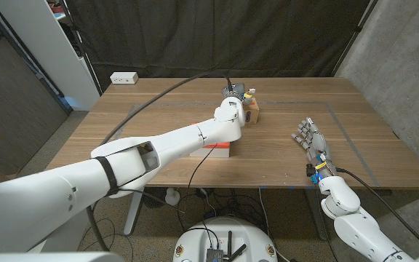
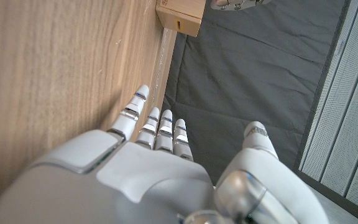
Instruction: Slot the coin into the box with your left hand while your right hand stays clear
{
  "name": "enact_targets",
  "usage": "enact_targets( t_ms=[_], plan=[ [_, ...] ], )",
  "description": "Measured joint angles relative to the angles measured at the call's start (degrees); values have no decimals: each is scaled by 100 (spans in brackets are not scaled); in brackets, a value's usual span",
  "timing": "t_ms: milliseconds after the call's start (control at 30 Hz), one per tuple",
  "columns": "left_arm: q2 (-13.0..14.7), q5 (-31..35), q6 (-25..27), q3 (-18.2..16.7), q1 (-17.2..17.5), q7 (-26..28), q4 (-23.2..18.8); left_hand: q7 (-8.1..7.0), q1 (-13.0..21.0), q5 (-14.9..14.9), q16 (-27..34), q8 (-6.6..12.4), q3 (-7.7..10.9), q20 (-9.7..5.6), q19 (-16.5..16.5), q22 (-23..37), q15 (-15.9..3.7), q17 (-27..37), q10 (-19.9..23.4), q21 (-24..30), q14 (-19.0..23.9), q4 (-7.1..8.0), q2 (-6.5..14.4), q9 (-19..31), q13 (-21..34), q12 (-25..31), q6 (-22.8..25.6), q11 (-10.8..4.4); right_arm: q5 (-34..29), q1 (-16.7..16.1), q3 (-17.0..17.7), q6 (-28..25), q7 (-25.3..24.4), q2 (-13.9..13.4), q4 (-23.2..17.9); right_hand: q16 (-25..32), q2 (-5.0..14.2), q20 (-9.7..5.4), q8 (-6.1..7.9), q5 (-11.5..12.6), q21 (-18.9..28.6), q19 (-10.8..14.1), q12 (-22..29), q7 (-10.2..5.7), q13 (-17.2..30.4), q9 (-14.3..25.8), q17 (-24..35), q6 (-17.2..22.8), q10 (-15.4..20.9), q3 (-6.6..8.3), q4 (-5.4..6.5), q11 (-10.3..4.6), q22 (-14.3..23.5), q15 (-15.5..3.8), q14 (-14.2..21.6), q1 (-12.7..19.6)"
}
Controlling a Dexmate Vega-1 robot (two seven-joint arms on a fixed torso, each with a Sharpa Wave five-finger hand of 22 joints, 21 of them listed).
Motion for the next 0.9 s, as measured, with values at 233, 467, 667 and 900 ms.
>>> enact_targets(
  t_ms=[233, 467, 667, 900],
  plan=[
    [113, 67, -47, -134, 115, 160, -247, -61, 0, 0, -197, 41, 31, 0, 0, 27, -9, -290, -21, 0, -55, -31, 0, 0, 5, -64, 147, -20, -27, -16, 0, 2, -11, -14, -43, 0, 0, 0, 0, 0, 0, 0, 0, 0, 0, 0, 0, 0, 0, 0, 0, 0, 0, 0, 0, 0],
    [300, 99, -111, -317, 326, 324, -605, -70, -27, -39, -837, 59, 31, 177, -466, -142, -33, -1297, -365, -270, -363, -31, -8, 86, -657, -716, 421, -2, -63, -42, 0, 2, -38, -36, -110, 0, 0, 0, 0, 0, 0, 0, 0, 0, 0, 0, 0, 0, 0, 0, 0, 0, 0, 0, 0, 0],
    [536, 122, -152, -509, 578, 445, -1035, -72, -167, -39, -1168, -58, 64, 292, -791, -478, -51, -1761, -546, -528, -633, 2, 93, 171, -1383, -1362, 482, 95, -107, -62, 3, -30, -70, -58, -175, 0, 0, 0, 0, 0, 0, 0, 0, 0, 0, 0, 0, 0, 0, 0, 0, 0, 0, 0, 0, 0],
    [834, 141, -160, -729, 855, 489, -1545, -103, -565, -39, -1790, -117, 152, 420, -1227, -679, -51, -2098, -1086, -863, -1215, 89, 341, 203, -1877, -2126, 346, 161, -163, -68, 2, -68, -111, -68, -248, 0, 0, 0, 0, 0, 0, 0, 0, 0, 0, 0, 0, 0, 0, 0, 0, 0, 0, 0, 0, 0]
  ],
)
